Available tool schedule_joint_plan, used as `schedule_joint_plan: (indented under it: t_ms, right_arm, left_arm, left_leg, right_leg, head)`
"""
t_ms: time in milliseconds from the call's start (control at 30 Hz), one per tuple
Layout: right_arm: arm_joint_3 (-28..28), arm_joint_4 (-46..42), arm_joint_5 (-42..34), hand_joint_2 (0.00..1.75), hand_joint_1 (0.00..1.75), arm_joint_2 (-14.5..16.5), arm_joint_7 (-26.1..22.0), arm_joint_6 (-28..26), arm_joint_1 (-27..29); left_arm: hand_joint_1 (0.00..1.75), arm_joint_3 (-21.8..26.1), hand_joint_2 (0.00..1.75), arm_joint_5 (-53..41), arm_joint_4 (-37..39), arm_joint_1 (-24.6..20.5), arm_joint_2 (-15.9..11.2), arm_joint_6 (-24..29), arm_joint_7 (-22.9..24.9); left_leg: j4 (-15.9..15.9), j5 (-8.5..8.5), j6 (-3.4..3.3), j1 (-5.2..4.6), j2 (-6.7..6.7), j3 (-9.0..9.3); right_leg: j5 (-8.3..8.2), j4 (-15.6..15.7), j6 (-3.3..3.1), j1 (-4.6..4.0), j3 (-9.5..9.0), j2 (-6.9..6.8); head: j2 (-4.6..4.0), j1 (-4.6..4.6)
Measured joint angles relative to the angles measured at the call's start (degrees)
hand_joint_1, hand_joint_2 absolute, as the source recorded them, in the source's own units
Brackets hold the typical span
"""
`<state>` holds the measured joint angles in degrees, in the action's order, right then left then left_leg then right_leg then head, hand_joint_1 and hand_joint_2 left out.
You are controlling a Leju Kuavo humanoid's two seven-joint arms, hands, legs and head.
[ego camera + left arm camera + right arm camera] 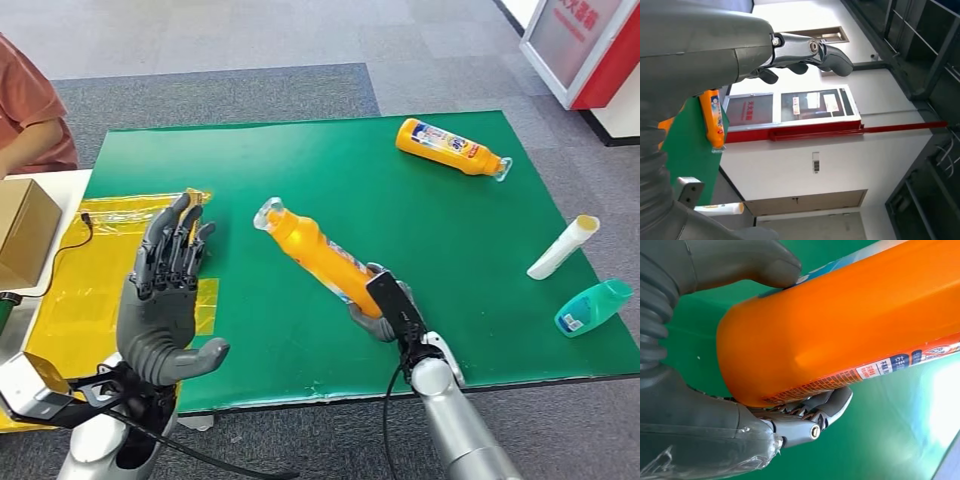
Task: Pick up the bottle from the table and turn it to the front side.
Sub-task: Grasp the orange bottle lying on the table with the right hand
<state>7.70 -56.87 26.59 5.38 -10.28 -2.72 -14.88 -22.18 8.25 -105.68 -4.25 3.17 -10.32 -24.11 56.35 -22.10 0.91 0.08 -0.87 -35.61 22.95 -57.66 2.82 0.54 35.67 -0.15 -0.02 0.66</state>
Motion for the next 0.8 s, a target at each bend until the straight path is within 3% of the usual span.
schedule_joint_plan:
  t_ms: [433, 633, 800]
  right_arm:
    - [-2.61, -5.66, -12.11, 1.75, 1.75, -0.59, -3.12, -0.78, 3.32]
    - [-3.08, -7.63, -13.67, 1.75, 1.75, -0.59, -3.65, -0.97, 4.39]
    - [-3.36, -11.16, -18.76, 1.75, 1.75, -0.58, -6.13, -1.38, 6.41]
  left_arm:
    - [0.00, 0.00, 1.75, 0.27, -0.02, 1.12, -1.15, 3.11, -1.50]
    - [0.00, 0.01, 1.75, -0.06, -0.03, 1.95, -1.61, 4.29, -2.12]
    - [0.00, 1.31, 1.75, -1.06, -0.17, 3.31, -1.74, 10.19, -2.93]
  left_leg:
    - [0.00, -0.01, -0.01, 0.00, 0.00, -0.04]
    - [0.00, -0.02, -0.02, 0.00, 0.00, -0.05]
    - [0.00, -0.03, -0.03, 0.00, 0.00, -0.06]
  right_leg:
    - [0.04, 0.00, 0.00, 0.00, 0.03, 0.00]
    - [0.05, 0.00, 0.00, 0.00, 0.03, 0.00]
    - [0.07, 0.00, 0.00, 0.00, 0.03, -0.01]
  head:
    - [0.00, 0.00]
    - [0.00, 0.00]
    - [0.00, 0.00]
